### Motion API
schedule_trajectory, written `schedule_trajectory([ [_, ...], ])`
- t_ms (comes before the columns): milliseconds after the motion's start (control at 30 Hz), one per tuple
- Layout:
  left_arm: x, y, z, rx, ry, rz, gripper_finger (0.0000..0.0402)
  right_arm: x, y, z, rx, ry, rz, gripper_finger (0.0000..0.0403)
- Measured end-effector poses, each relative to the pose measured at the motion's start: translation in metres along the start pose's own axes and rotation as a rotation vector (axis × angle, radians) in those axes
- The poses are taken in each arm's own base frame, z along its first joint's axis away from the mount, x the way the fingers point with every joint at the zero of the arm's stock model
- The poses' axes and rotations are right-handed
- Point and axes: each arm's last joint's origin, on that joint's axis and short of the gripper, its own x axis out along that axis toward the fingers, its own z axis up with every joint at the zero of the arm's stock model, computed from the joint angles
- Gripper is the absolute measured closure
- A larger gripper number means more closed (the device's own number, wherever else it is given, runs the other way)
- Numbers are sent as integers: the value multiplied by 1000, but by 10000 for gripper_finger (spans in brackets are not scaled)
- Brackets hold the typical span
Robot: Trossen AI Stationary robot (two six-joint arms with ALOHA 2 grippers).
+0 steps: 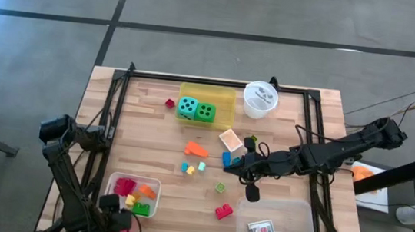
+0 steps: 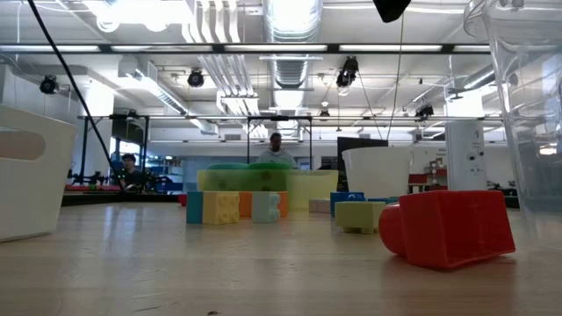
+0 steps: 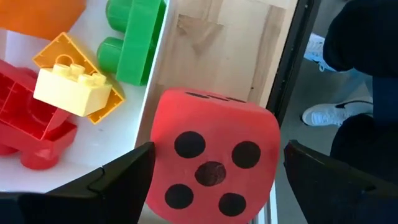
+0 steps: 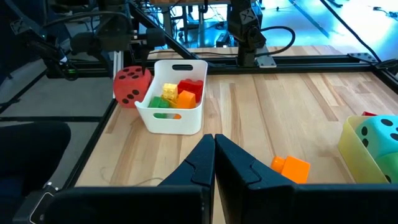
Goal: Pick & Place Toys
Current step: Put the pink die into the yellow bin
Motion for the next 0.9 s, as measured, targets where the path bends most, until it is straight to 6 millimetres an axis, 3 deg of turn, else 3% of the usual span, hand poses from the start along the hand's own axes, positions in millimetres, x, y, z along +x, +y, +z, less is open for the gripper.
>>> schedule_trajectory([
  [900,-1,-1,-8,4,41,0,60,0,0,0,-1,0,1,394],
])
